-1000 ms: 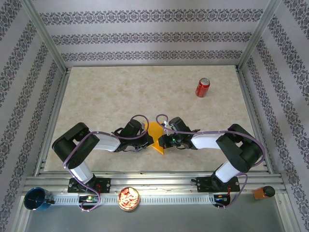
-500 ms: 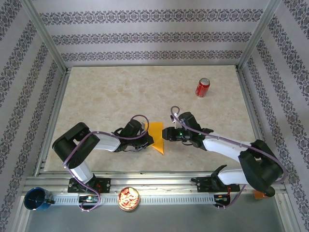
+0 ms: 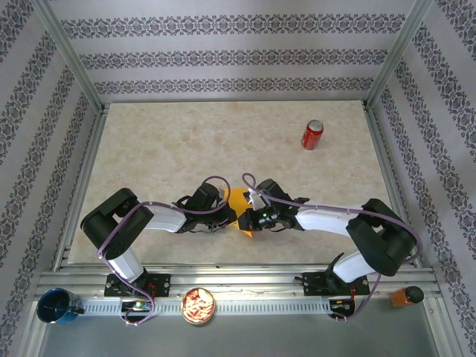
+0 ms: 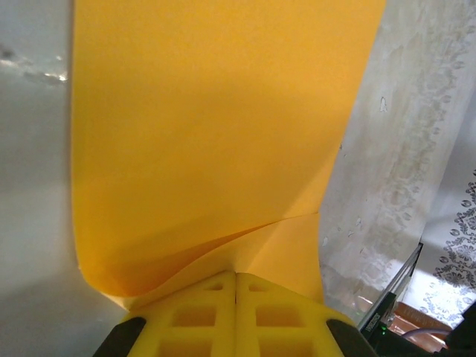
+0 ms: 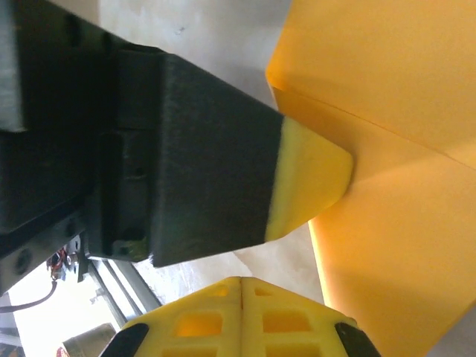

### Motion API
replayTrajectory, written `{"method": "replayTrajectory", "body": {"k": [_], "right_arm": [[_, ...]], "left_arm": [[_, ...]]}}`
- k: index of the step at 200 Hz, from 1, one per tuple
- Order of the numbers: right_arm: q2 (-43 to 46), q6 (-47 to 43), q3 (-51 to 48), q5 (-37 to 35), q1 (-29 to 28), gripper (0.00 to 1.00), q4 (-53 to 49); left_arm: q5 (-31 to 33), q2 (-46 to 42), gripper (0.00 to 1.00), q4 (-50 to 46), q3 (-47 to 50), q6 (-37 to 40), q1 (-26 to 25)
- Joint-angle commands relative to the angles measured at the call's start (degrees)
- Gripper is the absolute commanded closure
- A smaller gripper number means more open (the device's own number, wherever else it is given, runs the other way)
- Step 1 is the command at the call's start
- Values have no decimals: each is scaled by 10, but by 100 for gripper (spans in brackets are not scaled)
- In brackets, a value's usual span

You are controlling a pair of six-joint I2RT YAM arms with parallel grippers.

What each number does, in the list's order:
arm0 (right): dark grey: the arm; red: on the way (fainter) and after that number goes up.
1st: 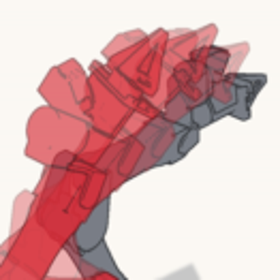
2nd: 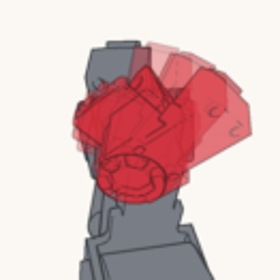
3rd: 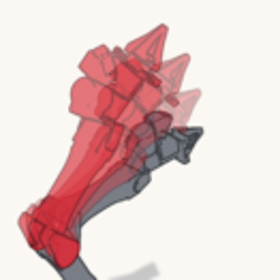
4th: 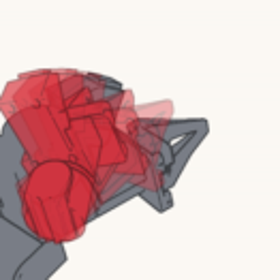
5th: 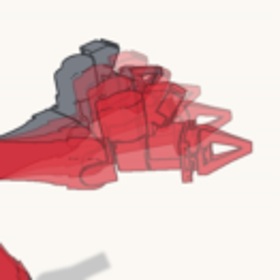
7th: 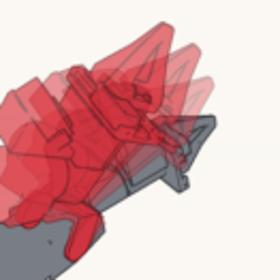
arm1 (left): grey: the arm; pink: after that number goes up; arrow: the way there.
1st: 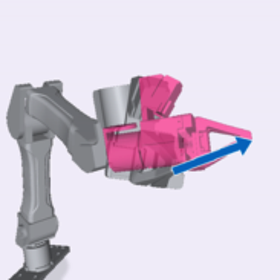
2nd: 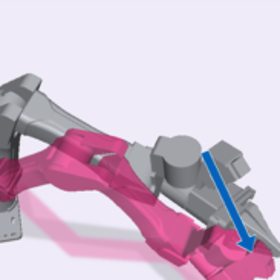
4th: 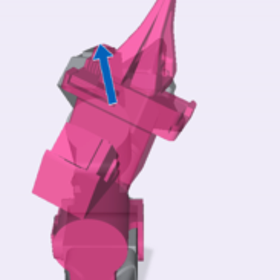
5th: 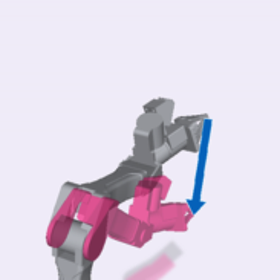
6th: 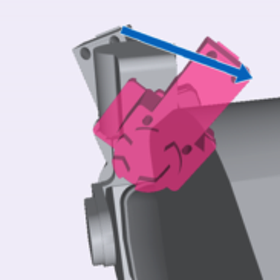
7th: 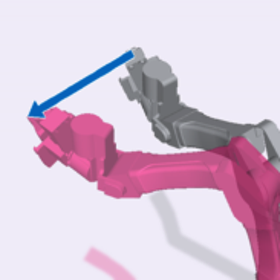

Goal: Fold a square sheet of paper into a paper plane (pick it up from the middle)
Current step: Third fold the triangle at the center of the table.

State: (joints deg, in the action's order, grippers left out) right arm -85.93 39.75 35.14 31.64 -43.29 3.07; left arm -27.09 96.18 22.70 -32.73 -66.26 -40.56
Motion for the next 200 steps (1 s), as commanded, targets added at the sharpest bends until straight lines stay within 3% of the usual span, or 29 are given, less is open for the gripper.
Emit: {"method": "replayTrajectory", "body": {"k": [1, 69, 200], "right_arm": [[-21, 1, 24, 6, -8, 98, -22], [-43, -16, 37, -34, -15, 98, -71], [-28, 2, -16, -32, -14, 96, -66]], "left_arm": [[18, 2, 100, -54, -5, 21, -6], [17, 4, 100, -45, -3, 17, -6], [20, 6, 100, -32, 10, 8, -6]]}}
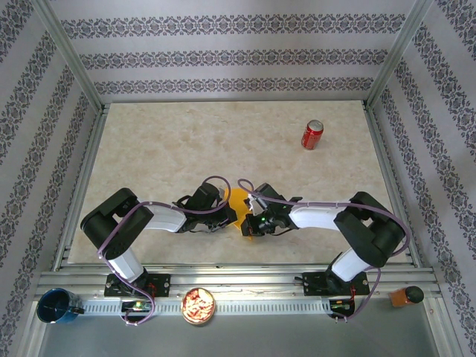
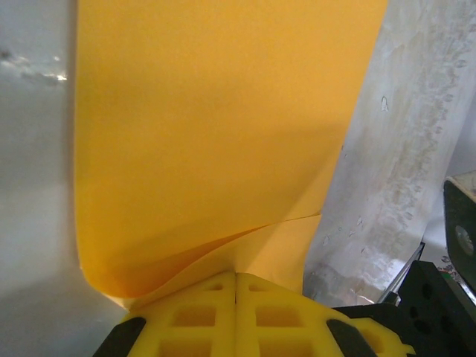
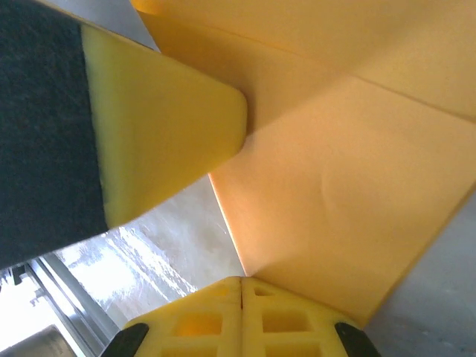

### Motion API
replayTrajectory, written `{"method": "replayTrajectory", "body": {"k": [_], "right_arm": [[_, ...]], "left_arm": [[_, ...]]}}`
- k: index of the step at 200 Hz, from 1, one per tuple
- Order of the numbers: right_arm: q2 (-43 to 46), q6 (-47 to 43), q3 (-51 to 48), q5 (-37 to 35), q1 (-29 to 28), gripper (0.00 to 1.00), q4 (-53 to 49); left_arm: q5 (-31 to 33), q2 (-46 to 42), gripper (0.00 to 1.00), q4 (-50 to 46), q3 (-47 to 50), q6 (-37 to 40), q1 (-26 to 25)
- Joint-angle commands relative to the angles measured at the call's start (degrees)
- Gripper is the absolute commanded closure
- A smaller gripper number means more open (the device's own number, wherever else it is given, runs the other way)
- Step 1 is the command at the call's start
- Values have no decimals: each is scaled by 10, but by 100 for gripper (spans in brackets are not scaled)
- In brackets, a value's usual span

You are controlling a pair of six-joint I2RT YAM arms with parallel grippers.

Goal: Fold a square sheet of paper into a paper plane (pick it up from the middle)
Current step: Third fold the triangle at the center of the table.

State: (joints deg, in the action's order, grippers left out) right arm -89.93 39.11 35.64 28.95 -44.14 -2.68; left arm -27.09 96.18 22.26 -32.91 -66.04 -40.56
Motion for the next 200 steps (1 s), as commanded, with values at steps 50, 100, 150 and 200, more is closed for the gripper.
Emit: {"method": "replayTrajectory", "body": {"k": [50, 100, 150, 200], "right_arm": [[38, 19, -54, -5, -6, 95, -2], [74, 22, -85, -9, -5, 93, -6], [145, -3, -51, 9, -16, 91, -29], [63, -30, -2, 3, -27, 91, -51]], "left_arm": [[20, 14, 100, -13, 17, -4, -6], [24, 12, 100, -19, 17, -2, -6], [22, 11, 100, -25, 13, -1, -6], [18, 13, 100, -27, 8, 1, -6]]}}
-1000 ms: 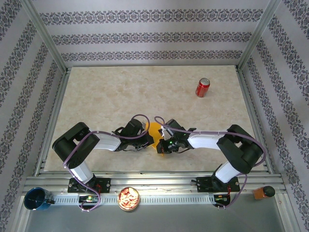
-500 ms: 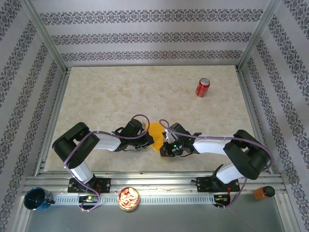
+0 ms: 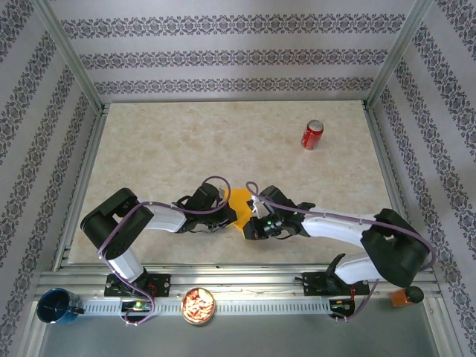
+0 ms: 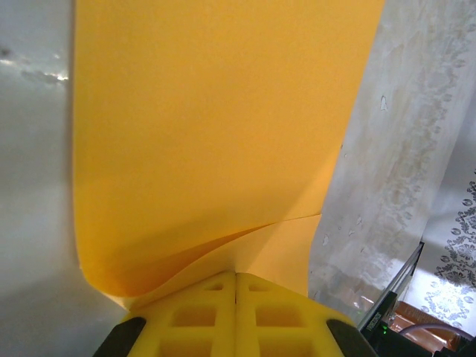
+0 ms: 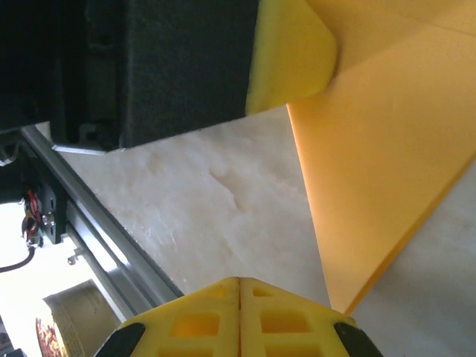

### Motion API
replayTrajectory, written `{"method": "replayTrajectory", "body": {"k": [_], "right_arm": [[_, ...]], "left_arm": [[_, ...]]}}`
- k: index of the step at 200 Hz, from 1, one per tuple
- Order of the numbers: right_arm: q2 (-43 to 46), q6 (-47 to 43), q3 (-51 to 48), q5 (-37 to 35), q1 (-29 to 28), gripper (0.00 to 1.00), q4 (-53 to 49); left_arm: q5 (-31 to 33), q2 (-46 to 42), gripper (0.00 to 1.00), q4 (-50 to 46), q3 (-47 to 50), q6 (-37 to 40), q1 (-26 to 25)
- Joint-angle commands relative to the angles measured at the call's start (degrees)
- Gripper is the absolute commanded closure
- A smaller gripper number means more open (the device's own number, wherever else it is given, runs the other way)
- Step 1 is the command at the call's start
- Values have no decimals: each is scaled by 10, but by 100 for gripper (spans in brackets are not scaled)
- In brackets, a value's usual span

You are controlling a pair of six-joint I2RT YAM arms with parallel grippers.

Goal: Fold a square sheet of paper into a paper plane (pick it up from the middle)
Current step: Third fold the triangle at the center of the table.

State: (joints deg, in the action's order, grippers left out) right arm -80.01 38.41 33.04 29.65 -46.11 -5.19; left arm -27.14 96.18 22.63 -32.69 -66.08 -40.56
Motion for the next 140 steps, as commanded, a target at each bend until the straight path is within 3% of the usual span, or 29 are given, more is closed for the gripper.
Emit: {"method": "replayTrajectory", "body": {"k": [1, 47, 96, 140], "right_arm": [[-38, -23, 25, -5, -7, 91, -26], [-75, 3, -18, -14, 6, 91, -4], [-19, 41, -85, 32, 30, 90, 53], [18, 63, -37, 78, 51, 90, 58]], "left_arm": [[19, 13, 100, -32, 6, 2, -6], [19, 12, 100, -32, 8, 2, -6], [20, 11, 100, -33, 7, 2, -5], [22, 8, 100, -30, 10, -1, -5]]}}
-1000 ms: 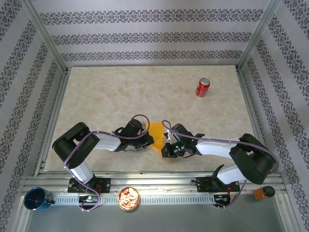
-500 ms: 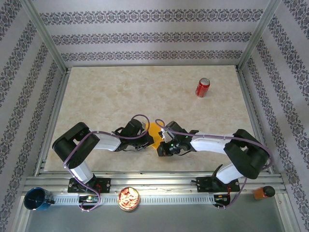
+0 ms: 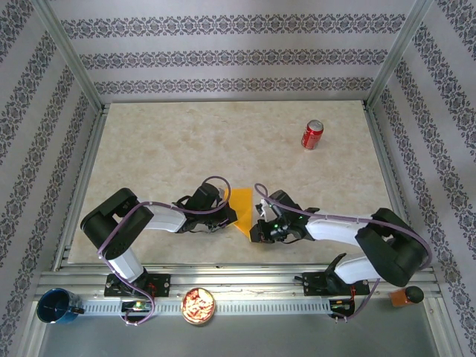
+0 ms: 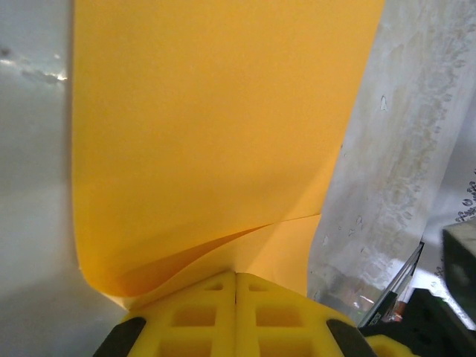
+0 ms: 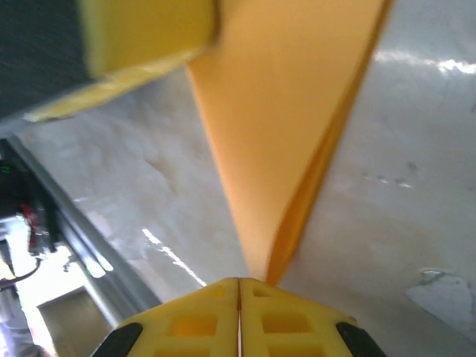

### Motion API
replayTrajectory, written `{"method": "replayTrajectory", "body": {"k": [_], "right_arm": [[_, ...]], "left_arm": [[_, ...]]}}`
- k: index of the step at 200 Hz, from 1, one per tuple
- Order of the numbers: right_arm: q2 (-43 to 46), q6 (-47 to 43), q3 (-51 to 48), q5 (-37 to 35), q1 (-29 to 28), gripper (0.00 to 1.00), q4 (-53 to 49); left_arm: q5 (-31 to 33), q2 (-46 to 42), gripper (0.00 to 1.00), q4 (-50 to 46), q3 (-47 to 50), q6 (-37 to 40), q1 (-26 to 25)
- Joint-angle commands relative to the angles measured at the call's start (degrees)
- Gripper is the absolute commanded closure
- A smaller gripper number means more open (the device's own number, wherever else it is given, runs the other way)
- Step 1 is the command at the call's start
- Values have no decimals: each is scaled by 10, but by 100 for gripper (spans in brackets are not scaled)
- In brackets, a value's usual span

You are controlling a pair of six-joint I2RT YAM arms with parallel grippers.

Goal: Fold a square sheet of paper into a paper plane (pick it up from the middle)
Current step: Third fold the triangle at the center of the table.

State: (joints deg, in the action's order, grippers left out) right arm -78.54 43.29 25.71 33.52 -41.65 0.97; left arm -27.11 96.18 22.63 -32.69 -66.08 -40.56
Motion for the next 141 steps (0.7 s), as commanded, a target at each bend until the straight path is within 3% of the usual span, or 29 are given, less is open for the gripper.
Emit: {"method": "replayTrajectory", "body": {"k": [1, 63, 114, 141], "right_arm": [[1, 13, 39, 40, 6, 90, -5], [-100, 30, 97, 1, 1, 90, -7], [-144, 21, 78, -42, 11, 91, -38], [-145, 21, 67, -43, 11, 93, -38]], "left_arm": [[22, 8, 100, -30, 10, -2, -5], [24, 6, 100, -32, 6, -2, -6], [18, -11, 100, -52, -13, 20, -6], [15, -39, 92, -102, -49, 61, -6]]}}
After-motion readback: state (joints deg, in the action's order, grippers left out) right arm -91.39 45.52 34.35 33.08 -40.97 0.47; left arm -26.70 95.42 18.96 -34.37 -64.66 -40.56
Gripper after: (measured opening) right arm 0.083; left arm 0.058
